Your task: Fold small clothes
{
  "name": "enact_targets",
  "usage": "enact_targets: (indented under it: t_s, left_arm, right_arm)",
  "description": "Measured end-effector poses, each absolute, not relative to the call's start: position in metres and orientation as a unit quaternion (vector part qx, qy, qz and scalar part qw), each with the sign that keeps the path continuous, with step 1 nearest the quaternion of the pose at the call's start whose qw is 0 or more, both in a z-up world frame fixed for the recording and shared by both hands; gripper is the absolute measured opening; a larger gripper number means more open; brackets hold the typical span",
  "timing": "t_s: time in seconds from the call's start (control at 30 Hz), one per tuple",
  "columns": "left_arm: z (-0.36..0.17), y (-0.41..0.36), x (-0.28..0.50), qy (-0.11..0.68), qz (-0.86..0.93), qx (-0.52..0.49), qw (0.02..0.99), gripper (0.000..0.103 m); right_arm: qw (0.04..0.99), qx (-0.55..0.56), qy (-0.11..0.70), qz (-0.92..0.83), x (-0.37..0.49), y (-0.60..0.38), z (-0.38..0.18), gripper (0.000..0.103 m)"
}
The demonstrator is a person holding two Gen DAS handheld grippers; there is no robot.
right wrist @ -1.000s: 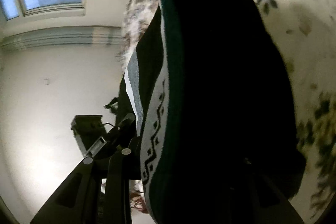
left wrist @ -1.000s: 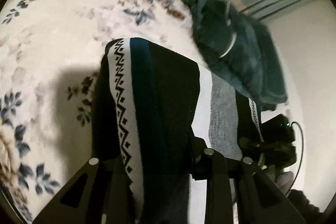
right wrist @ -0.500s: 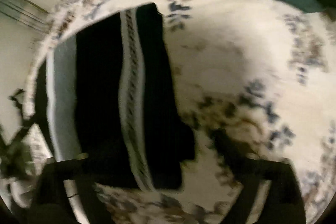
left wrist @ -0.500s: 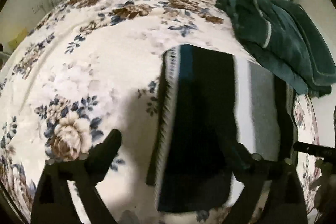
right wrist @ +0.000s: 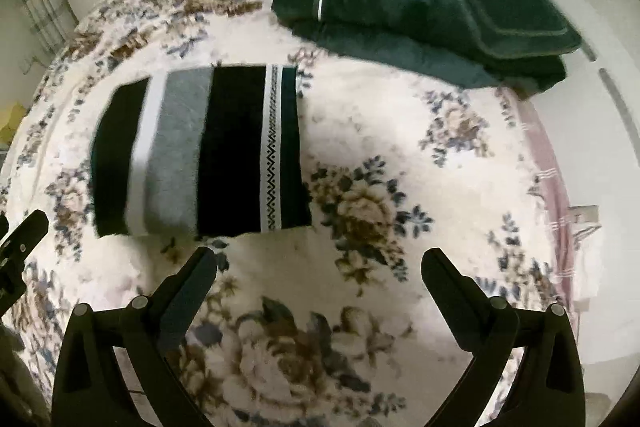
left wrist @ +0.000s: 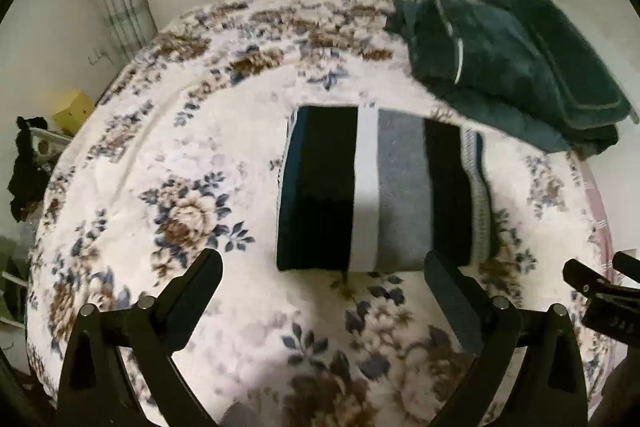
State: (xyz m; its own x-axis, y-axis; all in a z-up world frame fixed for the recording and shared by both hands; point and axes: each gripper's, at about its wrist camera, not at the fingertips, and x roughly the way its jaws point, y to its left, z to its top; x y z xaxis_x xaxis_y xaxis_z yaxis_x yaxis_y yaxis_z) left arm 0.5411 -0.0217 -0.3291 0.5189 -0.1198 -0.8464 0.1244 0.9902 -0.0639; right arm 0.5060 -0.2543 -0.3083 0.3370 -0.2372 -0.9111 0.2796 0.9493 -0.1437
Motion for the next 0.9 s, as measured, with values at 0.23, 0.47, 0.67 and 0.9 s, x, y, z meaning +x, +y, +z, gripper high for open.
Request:
enact_targets:
  t_s: [0.23,0.47,0.67,0.9]
  left_arm:
    - [-0.245,-0.011,0.481,0.455,-0.053,0.002,0.889,0.103]
    - [-0.171,-0.006,0.420,0.413,-0.059,0.004,0.909,0.103]
    - [-0.116,-0.003,0.371,0.378,-0.068,-0.003,0.923,0.103]
    - [-0.072,-0.007,0.324,0.341,-0.076,0.001,0.937,0.103]
  right_arm:
    - [0.848,-0.005,0.504,-0.161,0.438,-0.224,-0.202,0.103]
    - [0.876,0.002,0.456,-0.161,0.364,-0.208,-0.109,0.103]
    - [0.898,-0.009,0.411,-0.156,0.301,-0.198,-0.038,0.103]
    - [0.915,-0.006,0.375,-0.149,0.240,-0.191,0.017,0.103]
